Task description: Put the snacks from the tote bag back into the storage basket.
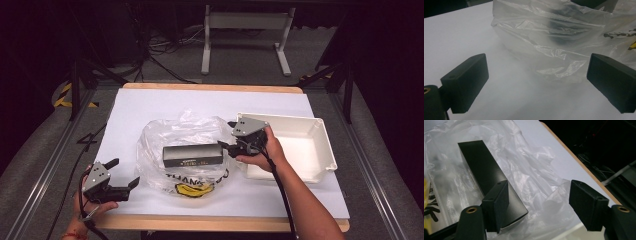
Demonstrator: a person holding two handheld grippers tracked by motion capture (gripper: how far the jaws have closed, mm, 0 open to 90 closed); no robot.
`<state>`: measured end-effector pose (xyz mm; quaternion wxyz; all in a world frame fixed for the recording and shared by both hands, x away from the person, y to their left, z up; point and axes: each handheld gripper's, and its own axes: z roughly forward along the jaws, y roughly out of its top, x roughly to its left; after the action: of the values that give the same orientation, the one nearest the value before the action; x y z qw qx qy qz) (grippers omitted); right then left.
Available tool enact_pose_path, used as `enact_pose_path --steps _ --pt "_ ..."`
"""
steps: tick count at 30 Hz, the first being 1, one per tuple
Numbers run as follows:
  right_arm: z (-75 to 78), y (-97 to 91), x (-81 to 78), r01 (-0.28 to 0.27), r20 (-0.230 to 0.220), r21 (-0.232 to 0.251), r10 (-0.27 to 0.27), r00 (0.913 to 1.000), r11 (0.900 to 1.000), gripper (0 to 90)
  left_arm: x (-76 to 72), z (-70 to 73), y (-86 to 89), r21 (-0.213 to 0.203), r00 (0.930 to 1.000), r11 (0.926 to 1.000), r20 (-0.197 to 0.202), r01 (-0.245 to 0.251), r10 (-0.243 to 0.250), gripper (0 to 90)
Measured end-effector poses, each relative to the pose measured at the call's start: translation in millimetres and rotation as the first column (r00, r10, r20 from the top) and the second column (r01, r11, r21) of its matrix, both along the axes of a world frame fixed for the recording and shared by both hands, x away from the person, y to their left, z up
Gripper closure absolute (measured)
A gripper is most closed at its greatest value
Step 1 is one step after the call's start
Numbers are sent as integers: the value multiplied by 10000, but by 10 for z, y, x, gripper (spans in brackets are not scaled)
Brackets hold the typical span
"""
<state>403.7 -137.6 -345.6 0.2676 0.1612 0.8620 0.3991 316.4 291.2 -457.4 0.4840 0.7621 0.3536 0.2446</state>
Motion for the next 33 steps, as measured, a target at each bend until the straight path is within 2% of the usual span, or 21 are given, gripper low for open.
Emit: enact_pose_path --steps 2,6,9,11,12,14,20,21,22,23,24,26,27,28,29,30,32,33 --pt "-8 80 43 -183 -55 -310 181 9998 9994 333 3 0 3 -23 10000 10000 -22 15 -15 48" --pt "-30 142 92 -374 -314 -487 359 9989 9981 337 3 -1 0 -2 10000 10000 -26 25 -25 48" --pt "-72 219 145 -689 -697 -722 638 9955 9950 344 1 -1 5 -37 10000 10000 -1 30 -30 48" --pt "-78 235 150 -799 -762 -780 740 9943 9937 347 3 -1 4 -29 10000 10000 -12 20 -20 47" --pt "-88 284 165 -1083 -910 -1137 982 9910 9876 352 3 -1 2 -22 10000 10000 -25 21 -21 48" --pt "-89 320 172 -1317 -1108 -1345 1172 9869 9821 354 3 -1 4 -30 10000 10000 -28 24 -24 48" --pt "-91 450 222 -1817 -1554 -2297 1482 9767 9562 361 6 -3 -4 17 10000 10000 -68 25 -25 48" --pt "-91 450 222 -1817 -1554 -2297 1482 9767 9562 361 7 -2 -2 47 10000 10000 -52 41 -41 48" --pt "-83 503 240 -2090 -1640 -2430 1722 9713 9473 361 8 -2 1 18 10000 10000 -70 48 -48 48" --pt "-83 503 240 -2090 -1640 -2430 1722 9713 9473 361 8 -2 1 18 10000 10000 -70 48 -48 48" --pt "-75 559 253 -2341 -1740 -2679 1920 9658 9346 362 9 -2 1 13 10000 10000 -72 42 -42 49" --pt "-77 615 260 -2480 -1885 -2924 1986 9618 9236 362 9 -2 1 40 10000 10000 -60 80 -80 49" --pt "-77 615 260 -2480 -1885 -2924 1986 9618 9236 362 9 -2 1 40 10000 10000 -60 80 -80 49" --pt "-87 694 270 -2688 -2057 -3376 2080 9563 9021 363 7 -2 3 20 9999 10000 -57 88 -88 49" --pt "-87 694 270 -2688 -2057 -3376 2080 9563 9021 363 7 -2 3 20 9999 10000 -57 88 -88 49" --pt "-95 721 271 -2773 -2125 -3497 2125 9538 8949 363 5 -3 2 -37 10000 10000 -55 70 -70 49" --pt "-126 803 283 -3043 -2265 -3809 2310 9462 8731 364 1 -3 3 -75 10000 9999 -38 90 -90 49" --pt "-143 840 279 -3072 -2330 -3976 2287 9452 8646 363 0 -3 5 -79 10000 9999 -21 91 -91 49"
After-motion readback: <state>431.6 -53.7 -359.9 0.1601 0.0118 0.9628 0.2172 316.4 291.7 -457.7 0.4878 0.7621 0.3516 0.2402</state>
